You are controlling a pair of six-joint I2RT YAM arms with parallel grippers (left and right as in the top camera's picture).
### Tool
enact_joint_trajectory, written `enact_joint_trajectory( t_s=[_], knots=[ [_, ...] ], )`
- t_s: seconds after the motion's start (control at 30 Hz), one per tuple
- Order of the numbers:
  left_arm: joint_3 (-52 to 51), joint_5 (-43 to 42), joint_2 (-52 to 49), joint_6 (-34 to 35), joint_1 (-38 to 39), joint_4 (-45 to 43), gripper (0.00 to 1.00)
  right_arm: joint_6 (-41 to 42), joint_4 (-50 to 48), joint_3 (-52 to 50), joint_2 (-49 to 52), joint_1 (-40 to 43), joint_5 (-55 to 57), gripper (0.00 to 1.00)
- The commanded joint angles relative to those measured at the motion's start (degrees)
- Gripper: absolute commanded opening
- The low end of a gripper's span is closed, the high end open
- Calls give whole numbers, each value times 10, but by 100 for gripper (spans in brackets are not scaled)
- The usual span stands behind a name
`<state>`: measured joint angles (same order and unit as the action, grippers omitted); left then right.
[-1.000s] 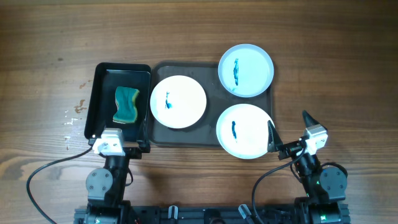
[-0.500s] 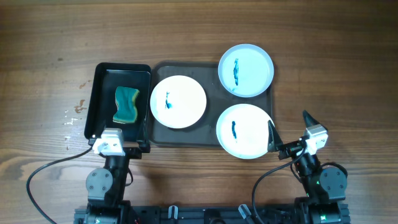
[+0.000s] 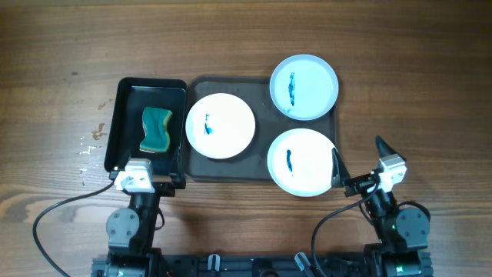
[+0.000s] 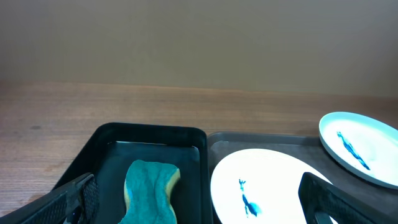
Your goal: Clean dirty plates on tray and stack at the side
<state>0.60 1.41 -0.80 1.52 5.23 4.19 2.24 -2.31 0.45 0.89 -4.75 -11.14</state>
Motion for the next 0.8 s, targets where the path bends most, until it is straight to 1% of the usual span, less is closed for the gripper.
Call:
enact_joint_trajectory(
  t_s=[0.0, 0.23, 0.4, 0.5, 0.67, 0.77],
  knots=[
    [-2, 13, 4, -11, -3, -1, 100, 6, -15, 1, -3, -2, -9, 100],
    [19, 15, 4, -11, -3, 1, 100, 13, -13, 30, 8, -2, -9, 100],
    [45, 15, 1, -11, -3, 33, 100, 14, -13, 60, 43, -2, -26, 100],
    [72, 15, -14, -11, -3, 55, 100, 14, -13, 90, 85, -2, -41, 100],
    [139, 14, -69, -10, -3, 90, 100, 14, -12, 157, 186, -2, -78, 100],
    [202, 14, -130, -6, -3, 122, 100, 14, 5, 212, 264, -2, -109, 99]
  ],
)
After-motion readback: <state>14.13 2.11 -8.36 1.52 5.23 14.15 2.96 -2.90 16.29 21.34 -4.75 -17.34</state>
